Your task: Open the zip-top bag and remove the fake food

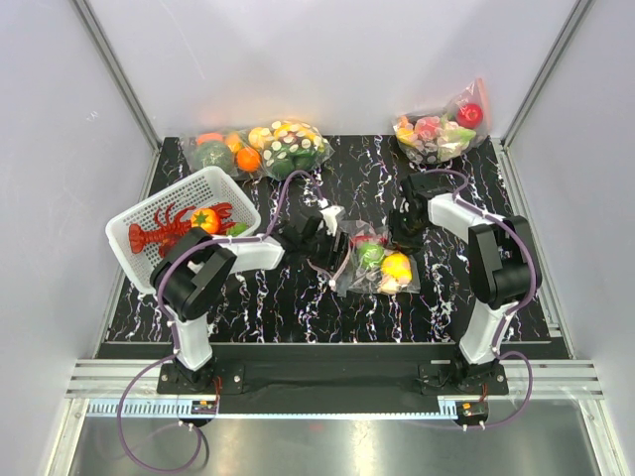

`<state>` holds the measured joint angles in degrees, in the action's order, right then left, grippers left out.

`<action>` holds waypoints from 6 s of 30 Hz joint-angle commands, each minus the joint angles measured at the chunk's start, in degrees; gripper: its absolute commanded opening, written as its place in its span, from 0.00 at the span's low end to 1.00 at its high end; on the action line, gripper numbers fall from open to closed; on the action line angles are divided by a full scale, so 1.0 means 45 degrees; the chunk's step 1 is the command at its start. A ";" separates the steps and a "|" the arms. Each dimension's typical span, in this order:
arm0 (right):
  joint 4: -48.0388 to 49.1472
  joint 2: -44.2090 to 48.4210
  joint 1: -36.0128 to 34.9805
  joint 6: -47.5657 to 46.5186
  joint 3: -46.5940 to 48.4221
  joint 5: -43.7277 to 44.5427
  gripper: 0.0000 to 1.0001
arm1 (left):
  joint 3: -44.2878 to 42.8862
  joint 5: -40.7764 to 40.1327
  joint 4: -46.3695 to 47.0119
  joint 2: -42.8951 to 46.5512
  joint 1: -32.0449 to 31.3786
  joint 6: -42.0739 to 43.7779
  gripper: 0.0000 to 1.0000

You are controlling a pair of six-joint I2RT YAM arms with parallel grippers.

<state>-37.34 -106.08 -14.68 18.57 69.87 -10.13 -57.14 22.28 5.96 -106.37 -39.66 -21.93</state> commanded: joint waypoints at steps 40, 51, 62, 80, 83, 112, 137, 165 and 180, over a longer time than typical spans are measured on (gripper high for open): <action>-0.0901 -0.0333 -0.1562 -0.0064 0.0880 0.0044 0.25 | 0.1195 -0.2629 0.0003 0.1528 0.0122 0.0694 0.66; -0.1057 -0.0878 -0.2109 -0.0122 0.1330 -0.0209 0.21 | 0.1819 0.0086 0.2405 0.1489 0.0102 0.0558 0.68; -0.0901 -0.1250 -0.2207 -0.0024 0.1466 -0.0659 0.19 | 0.1605 0.0849 0.2973 0.2582 0.0102 -0.0067 0.69; -0.2171 0.2301 -0.2227 -0.0083 0.2404 -0.0461 0.62 | 0.2405 -0.0381 0.1704 0.3266 0.0083 0.0460 0.70; -0.1878 0.2713 -0.2402 -0.0433 0.2365 -0.1730 0.63 | 0.2503 -0.0265 0.1879 0.3325 0.0122 0.0363 0.70; -0.1058 0.2305 -0.4629 -0.1744 0.1076 -0.2945 0.60 | 0.1546 -0.0323 0.1391 0.3383 0.0122 -0.0321 0.71; -0.1487 0.3515 -0.4649 -0.0650 0.2070 -0.1771 0.00 | 0.0298 -0.1221 0.0064 0.2155 0.0102 0.0128 0.71; -0.2151 0.4999 -0.3481 0.0111 0.2327 0.0258 0.60 | 0.0199 -0.1163 0.0199 0.1391 0.0024 0.0265 0.71; -0.1390 0.3653 -0.1329 0.0405 -0.0701 0.1528 0.27 | 0.1194 0.0302 0.2093 0.1449 -0.0073 -0.0008 0.73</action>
<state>-46.11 -88.55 -20.93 19.70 67.37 -5.85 -52.69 21.02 9.28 -100.01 -39.53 -21.96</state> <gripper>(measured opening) 0.275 0.721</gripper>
